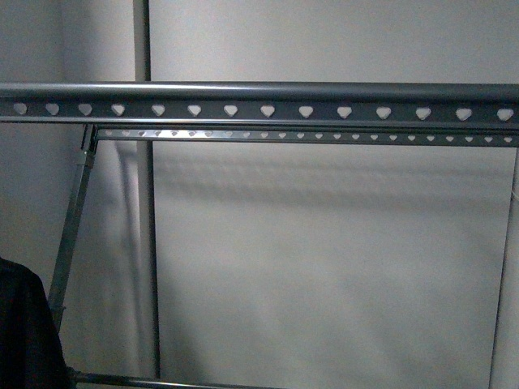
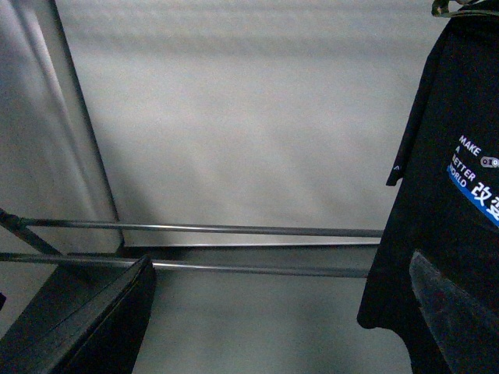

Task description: Hang clothes on hanger

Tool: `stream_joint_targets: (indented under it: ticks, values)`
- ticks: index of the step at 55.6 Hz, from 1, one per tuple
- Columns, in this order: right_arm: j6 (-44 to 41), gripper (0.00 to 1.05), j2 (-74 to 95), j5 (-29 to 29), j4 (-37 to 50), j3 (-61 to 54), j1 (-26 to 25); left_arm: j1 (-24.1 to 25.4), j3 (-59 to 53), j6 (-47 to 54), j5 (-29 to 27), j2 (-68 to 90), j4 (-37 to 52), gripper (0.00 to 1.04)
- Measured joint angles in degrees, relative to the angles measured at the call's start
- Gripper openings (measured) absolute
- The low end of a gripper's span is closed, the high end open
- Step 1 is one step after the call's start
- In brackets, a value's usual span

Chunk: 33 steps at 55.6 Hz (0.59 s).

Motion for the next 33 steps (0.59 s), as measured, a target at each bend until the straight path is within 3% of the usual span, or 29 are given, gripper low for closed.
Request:
stream_joint_targets:
  ticks: [10,25,33]
  values:
    - [0.0,0.97,0.0,0.0,0.0,0.0,0.0,-0.2,9.9,-1.0,-5.0,9.6,-0.6,0.98]
    - [0.0,0.97,0.0,0.0,0.0,0.0,0.0,1.6,22.9,-1.7,-6.8,22.0,-5.7,0.98]
    - [0.0,0.97,0.0,0.0,0.0,0.0,0.0,1.7,27.1,-0.8,-8.2,24.2,-6.2,0.77]
